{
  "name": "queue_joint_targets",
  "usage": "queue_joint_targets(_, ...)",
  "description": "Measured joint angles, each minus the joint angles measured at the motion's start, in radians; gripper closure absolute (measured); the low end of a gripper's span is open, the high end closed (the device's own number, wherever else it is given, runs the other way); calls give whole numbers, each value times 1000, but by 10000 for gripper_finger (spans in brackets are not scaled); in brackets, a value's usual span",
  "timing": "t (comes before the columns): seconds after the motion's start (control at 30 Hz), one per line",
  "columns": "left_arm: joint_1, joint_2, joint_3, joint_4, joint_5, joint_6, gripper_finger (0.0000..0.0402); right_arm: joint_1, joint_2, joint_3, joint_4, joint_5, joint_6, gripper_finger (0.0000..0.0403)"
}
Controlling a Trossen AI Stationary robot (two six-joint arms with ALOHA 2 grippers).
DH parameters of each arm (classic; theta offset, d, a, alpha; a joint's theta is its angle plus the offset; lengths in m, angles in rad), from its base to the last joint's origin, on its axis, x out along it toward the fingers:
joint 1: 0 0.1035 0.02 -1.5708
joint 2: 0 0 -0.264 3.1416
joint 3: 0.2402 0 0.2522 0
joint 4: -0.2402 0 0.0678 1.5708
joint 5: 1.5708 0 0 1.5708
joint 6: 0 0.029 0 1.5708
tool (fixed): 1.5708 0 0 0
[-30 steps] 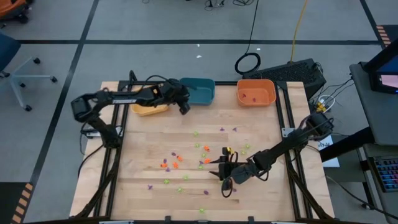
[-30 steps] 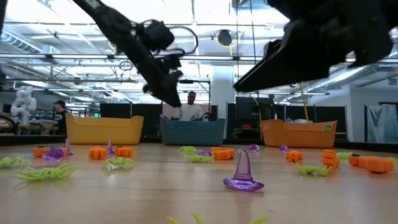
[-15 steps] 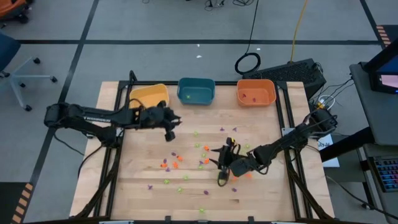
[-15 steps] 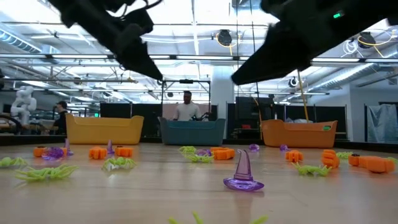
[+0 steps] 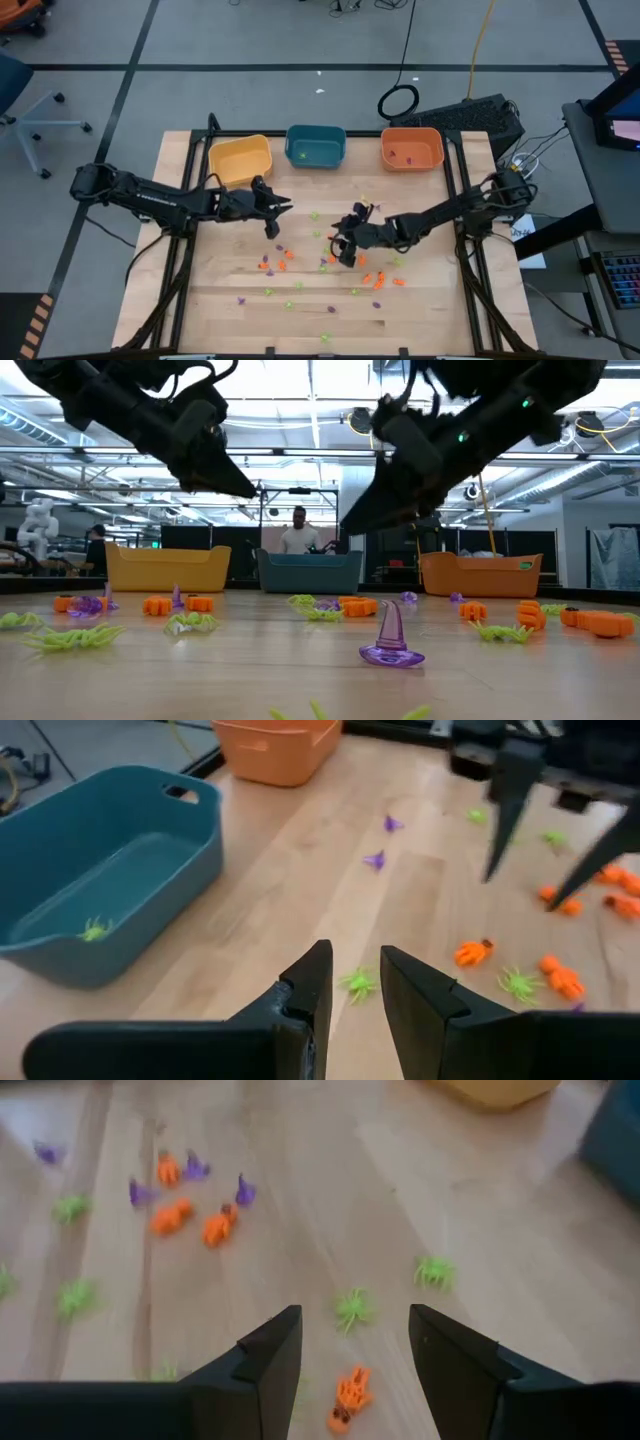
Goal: Sort Halloween decoration
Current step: Put the green spider toy into the blue bin
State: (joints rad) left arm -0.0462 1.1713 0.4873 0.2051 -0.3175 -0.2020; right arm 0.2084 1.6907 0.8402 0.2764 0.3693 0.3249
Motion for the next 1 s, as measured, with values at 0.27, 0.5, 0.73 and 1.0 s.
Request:
queue_joint_targets(0.27, -86, 18, -6, -3, -14, -2, 314, -78, 98, 2, 117, -159, -15, 229)
queue_joint_targets(0.5, -113, 32, -6, 21, -30, 32, 314, -76, 203, 76, 124, -159, -56, 221)
queue_joint_targets(0.73, -115, 32, -6, 48, -29, 30, 314, -68, 298, 190, 14, -131, -17, 223)
queue_joint_targets(1.0, -127, 32, -6, 50, -29, 33, 314, -50, 298, 220, -101, -29, -33, 224)
